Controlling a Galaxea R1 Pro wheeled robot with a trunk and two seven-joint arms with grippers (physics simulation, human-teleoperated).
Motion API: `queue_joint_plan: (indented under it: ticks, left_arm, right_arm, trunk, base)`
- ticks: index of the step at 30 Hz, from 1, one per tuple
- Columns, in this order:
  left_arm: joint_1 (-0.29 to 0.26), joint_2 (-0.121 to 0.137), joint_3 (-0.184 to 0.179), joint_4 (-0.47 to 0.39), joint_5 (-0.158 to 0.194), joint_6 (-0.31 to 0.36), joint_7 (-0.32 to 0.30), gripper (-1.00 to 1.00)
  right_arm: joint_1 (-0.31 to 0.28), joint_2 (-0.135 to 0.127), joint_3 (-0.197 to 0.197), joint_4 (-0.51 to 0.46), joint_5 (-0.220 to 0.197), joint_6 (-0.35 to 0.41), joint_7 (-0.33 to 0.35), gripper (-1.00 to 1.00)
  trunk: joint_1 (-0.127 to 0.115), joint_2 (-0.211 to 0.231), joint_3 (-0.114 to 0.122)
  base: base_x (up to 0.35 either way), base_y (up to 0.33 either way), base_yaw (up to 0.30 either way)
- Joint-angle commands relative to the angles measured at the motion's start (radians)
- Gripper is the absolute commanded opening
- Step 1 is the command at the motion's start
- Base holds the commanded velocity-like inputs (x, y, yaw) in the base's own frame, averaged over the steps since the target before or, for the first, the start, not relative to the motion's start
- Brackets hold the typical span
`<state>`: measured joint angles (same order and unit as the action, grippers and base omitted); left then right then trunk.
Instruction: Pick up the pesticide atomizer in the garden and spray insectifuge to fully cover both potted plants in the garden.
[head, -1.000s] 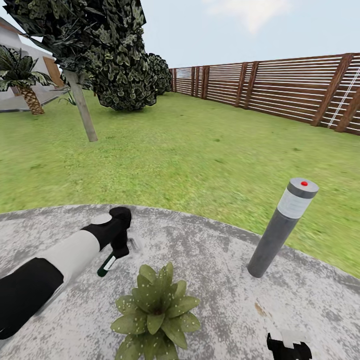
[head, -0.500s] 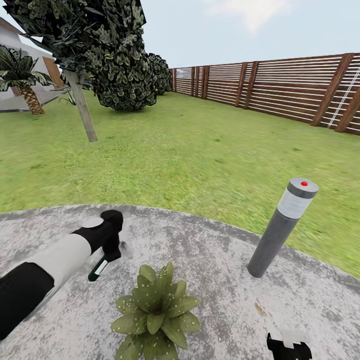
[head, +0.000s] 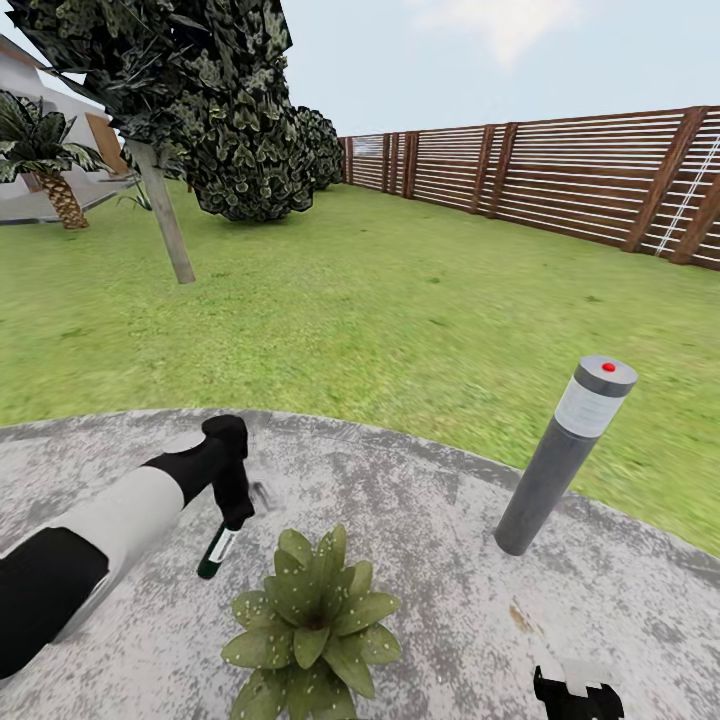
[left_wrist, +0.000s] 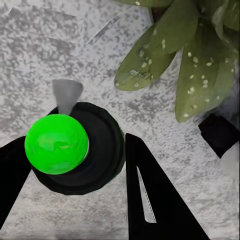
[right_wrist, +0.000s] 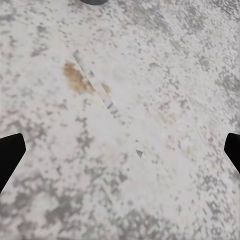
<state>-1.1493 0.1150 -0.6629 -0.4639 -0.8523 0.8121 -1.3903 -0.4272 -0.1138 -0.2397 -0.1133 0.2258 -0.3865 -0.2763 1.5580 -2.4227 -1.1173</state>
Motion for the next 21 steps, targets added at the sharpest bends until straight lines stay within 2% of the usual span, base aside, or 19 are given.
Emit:
queue_joint_plan:
  ticks: [1, 4, 7, 8, 9, 12, 16, 21]
  left_arm:
    - [-0.001, 0.004, -0.003, -0.005, -0.006, 0.011, -0.016, -1.00]
    - [-0.009, 0.000, -0.005, -0.012, -0.007, 0.012, -0.047, -1.00]
    - [-0.016, -0.008, -0.009, -0.018, -0.019, 0.013, -0.122, -1.00]
    - [-0.017, -0.014, -0.009, -0.019, -0.040, 0.015, -0.142, -1.00]
    - [-0.018, -0.029, -0.009, -0.020, -0.083, 0.017, -0.163, -1.00]
    - [-0.018, -0.047, -0.007, -0.021, -0.145, 0.020, -0.181, -1.00]
    - [-0.019, -0.053, -0.007, -0.021, -0.163, 0.022, -0.181, -1.00]
    - [-0.019, -0.054, -0.007, -0.021, -0.167, 0.024, -0.181, -1.00]
  right_arm:
    - [-0.001, 0.000, -0.007, 0.001, 0.010, -0.003, -0.003, 1.00]
    - [-0.001, 0.000, -0.007, 0.001, 0.010, -0.003, -0.003, 1.00]
    - [-0.001, 0.000, -0.007, 0.000, 0.010, -0.003, -0.003, 1.00]
    - [-0.001, 0.000, -0.007, 0.000, 0.010, -0.003, -0.003, 1.00]
    - [-0.001, 0.000, -0.007, 0.000, 0.010, -0.003, -0.003, 1.00]
    - [-0.001, 0.000, -0.007, 0.000, 0.010, -0.003, -0.004, 1.00]
    - [-0.001, 0.000, -0.007, 0.000, 0.010, -0.003, -0.004, 1.00]
    - [-0.001, 0.000, -0.007, 0.000, 0.010, -0.003, -0.006, 1.00]
  trunk:
    - [0.000, 0.000, -0.001]
    - [0.000, 0.000, -0.001]
    - [0.000, 0.000, -0.001]
    - [0.000, 0.000, -0.001]
    - [0.000, 0.000, -0.001]
    - [0.000, 0.000, -0.001]
    - [0.000, 0.000, -0.001]
    - [0.000, 0.000, -0.001]
  base:
    - [0.000, 0.000, 0.000]
    - [0.000, 0.000, 0.000]
    - [0.000, 0.000, 0.000]
    - [0.000, 0.000, 0.000]
    - [0.000, -0.103, 0.008]
    - [0.009, -0.200, 0.128]
    - [0.065, -0.257, 0.250]
    - [0.082, -0.268, 0.186]
